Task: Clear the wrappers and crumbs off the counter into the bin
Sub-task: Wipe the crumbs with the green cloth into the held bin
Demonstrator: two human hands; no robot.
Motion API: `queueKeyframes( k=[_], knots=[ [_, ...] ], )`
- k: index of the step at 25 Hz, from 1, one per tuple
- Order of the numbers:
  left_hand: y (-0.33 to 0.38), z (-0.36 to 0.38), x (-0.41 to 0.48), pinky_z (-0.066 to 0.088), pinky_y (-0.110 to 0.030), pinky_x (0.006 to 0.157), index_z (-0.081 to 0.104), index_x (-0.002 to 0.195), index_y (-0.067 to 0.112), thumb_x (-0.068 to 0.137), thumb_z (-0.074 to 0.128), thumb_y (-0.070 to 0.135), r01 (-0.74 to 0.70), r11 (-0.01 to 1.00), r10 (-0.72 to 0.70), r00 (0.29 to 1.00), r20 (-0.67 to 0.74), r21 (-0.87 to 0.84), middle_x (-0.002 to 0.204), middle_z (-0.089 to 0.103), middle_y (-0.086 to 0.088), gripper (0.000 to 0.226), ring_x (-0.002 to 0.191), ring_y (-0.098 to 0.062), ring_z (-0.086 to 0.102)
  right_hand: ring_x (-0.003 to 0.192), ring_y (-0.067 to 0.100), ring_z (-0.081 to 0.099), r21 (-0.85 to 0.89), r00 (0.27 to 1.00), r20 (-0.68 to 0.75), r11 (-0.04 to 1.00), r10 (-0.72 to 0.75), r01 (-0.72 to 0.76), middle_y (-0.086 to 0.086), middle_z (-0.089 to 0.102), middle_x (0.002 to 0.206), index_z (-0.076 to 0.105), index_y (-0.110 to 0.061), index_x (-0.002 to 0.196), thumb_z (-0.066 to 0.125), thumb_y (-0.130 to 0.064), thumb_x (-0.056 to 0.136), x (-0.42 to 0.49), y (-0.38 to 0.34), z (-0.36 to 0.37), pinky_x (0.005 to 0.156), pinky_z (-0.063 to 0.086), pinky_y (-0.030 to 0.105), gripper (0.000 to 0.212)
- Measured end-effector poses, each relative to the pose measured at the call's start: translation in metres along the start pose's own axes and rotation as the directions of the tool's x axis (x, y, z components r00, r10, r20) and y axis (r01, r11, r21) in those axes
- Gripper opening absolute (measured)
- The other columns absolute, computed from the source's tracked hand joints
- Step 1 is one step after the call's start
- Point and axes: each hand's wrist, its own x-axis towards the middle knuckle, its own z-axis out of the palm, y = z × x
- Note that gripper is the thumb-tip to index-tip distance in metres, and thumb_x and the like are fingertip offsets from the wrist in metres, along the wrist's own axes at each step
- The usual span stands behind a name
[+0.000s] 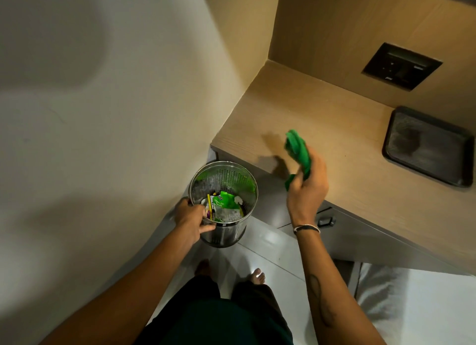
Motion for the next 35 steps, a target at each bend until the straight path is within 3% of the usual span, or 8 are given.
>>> queueKeyframes(
  k=[2, 6, 11, 16, 21, 26, 32, 35],
  knots=[
    [0.001, -0.001, 0.0, 0.064, -0.041, 0.044, 0.057, 0.137, 0.015, 0.085, 0.043, -0.021, 0.014, 1.0, -0.014, 1.0, 0.005, 0.001, 0.135, 0.063, -0.017, 0.065, 0.115, -0.046, 0.069, 0.157, 0.033, 0.037, -0.157, 0.986, -0.094, 0.976, 0.137, -0.15, 0.012, 0.047, 0.163, 0.045, -0.014, 0.156, 0.056, 0.0, 0.096, 0.001, 0.025, -0.01, 0.13, 0.034, 0.055, 0.063],
    [0.001, 0.0, -0.001, 0.064, -0.039, 0.045, 0.058, 0.137, 0.016, 0.087, 0.045, -0.02, 0.024, 1.0, -0.024, 1.0, -0.001, 0.001, 0.131, 0.062, -0.013, 0.062, 0.115, -0.044, 0.068, 0.164, 0.045, 0.012, -0.541, 0.957, 0.0, 0.805, 0.291, -0.245, 0.018, 0.022, 0.175, 0.035, -0.012, 0.163, 0.052, -0.025, 0.11, -0.01, 0.055, 0.006, 0.134, 0.012, 0.062, 0.057],
    [0.0, 0.001, 0.001, 0.065, -0.04, 0.047, 0.06, 0.133, 0.015, 0.092, 0.046, -0.014, 0.019, 1.0, -0.019, 1.0, 0.002, 0.008, 0.132, 0.062, -0.014, 0.053, 0.116, -0.044, 0.067, 0.163, 0.047, 0.011, -0.561, 0.952, 0.071, 0.801, 0.299, -0.21, 0.019, 0.019, 0.176, 0.034, -0.01, 0.163, 0.042, -0.036, 0.112, -0.005, 0.023, 0.062, 0.134, 0.013, 0.061, 0.058],
    [0.001, 0.0, 0.006, 0.063, -0.039, 0.045, 0.06, 0.134, 0.018, 0.089, 0.046, -0.014, 0.029, 0.999, -0.029, 1.0, -0.005, 0.016, 0.135, 0.062, -0.02, 0.057, 0.115, -0.048, 0.067, 0.164, 0.045, 0.007, -0.507, 0.943, 0.303, 0.861, 0.135, 0.039, 0.02, 0.012, 0.177, 0.027, -0.012, 0.166, 0.044, -0.044, 0.11, -0.013, -0.016, 0.121, 0.135, 0.011, 0.059, 0.067],
    [0.0, -0.004, 0.013, 0.064, -0.041, 0.049, 0.061, 0.136, 0.017, 0.085, 0.047, -0.014, 0.036, 0.999, -0.036, 0.999, 0.004, 0.027, 0.135, 0.064, -0.023, 0.061, 0.109, -0.051, 0.069, 0.165, 0.041, -0.005, -0.42, 0.779, 0.618, 0.795, -0.103, 0.438, 0.017, -0.004, 0.178, 0.004, -0.014, 0.169, 0.059, -0.017, 0.101, -0.015, -0.044, 0.168, 0.134, -0.005, 0.052, 0.088],
    [0.002, -0.004, 0.012, 0.065, -0.042, 0.051, 0.06, 0.138, 0.016, 0.086, 0.046, -0.015, 0.04, 0.999, -0.04, 0.999, 0.026, 0.022, 0.137, 0.063, -0.023, 0.062, 0.112, -0.052, 0.068, 0.166, 0.04, -0.005, -0.358, 0.703, 0.691, 0.765, -0.168, 0.535, 0.013, -0.002, 0.179, 0.004, -0.015, 0.169, 0.054, 0.006, 0.094, -0.005, -0.046, 0.16, 0.137, 0.001, 0.053, 0.093],
    [-0.004, -0.001, 0.015, 0.064, -0.041, 0.045, 0.059, 0.137, 0.014, 0.084, 0.044, -0.017, 0.023, 1.0, -0.023, 1.0, 0.005, -0.01, 0.142, 0.058, -0.021, 0.063, 0.121, -0.053, 0.063, 0.167, 0.036, 0.002, -0.102, 0.425, 0.843, 0.679, -0.329, 0.727, 0.007, 0.01, 0.179, 0.019, -0.017, 0.169, 0.045, 0.011, 0.092, -0.006, -0.032, 0.115, 0.138, 0.006, 0.05, 0.085],
    [-0.009, 0.0, 0.009, 0.065, -0.044, 0.049, 0.06, 0.134, 0.015, 0.083, 0.044, -0.018, 0.014, 1.0, -0.014, 1.0, -0.016, -0.02, 0.137, 0.061, -0.02, 0.063, 0.121, -0.047, 0.063, 0.166, 0.032, 0.011, -0.046, 0.322, 0.905, 0.692, -0.276, 0.721, 0.005, 0.02, 0.177, 0.024, -0.017, 0.167, 0.049, 0.008, 0.097, -0.035, -0.013, 0.097, 0.138, 0.011, 0.044, 0.079]
  ],
)
